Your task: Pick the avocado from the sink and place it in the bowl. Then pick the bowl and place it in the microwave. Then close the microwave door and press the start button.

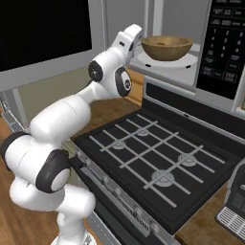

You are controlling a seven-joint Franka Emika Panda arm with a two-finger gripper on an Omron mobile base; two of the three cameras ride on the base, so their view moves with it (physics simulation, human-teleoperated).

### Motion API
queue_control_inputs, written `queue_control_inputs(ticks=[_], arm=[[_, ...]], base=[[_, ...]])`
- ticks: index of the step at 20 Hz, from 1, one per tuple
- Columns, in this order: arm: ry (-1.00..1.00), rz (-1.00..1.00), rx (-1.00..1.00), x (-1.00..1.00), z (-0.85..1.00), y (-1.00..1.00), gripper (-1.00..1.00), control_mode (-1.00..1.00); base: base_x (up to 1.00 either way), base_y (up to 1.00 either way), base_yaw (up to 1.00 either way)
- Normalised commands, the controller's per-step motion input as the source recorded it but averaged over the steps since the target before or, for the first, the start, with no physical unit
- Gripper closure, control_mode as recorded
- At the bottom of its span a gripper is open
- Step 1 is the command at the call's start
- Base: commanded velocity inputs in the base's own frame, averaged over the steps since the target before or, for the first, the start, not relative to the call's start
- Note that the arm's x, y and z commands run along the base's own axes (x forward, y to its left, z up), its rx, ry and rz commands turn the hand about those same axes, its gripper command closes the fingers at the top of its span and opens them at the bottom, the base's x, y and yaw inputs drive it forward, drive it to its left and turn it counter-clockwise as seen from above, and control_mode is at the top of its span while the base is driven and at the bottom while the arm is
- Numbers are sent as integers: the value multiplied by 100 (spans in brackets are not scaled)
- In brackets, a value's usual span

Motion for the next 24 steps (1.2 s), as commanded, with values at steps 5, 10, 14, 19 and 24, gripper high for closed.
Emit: queue_control_inputs(ticks=[5, 10, 14, 19, 24], arm=[[-16, 0, -3, -100, 54, 15, -100, -100], [6, 0, -12, -100, 58, 18, -100, -100], [16, 0, -13, -100, 44, 24, -100, -100], [12, 0, -6, -100, 13, 24, -100, -100], [26, 0, -1, -100, 1, 23, -100, -100]], base=[[0, 0, 0], [0, 0, 0], [0, 0, 0], [0, 0, 0], [0, 0, 0]])
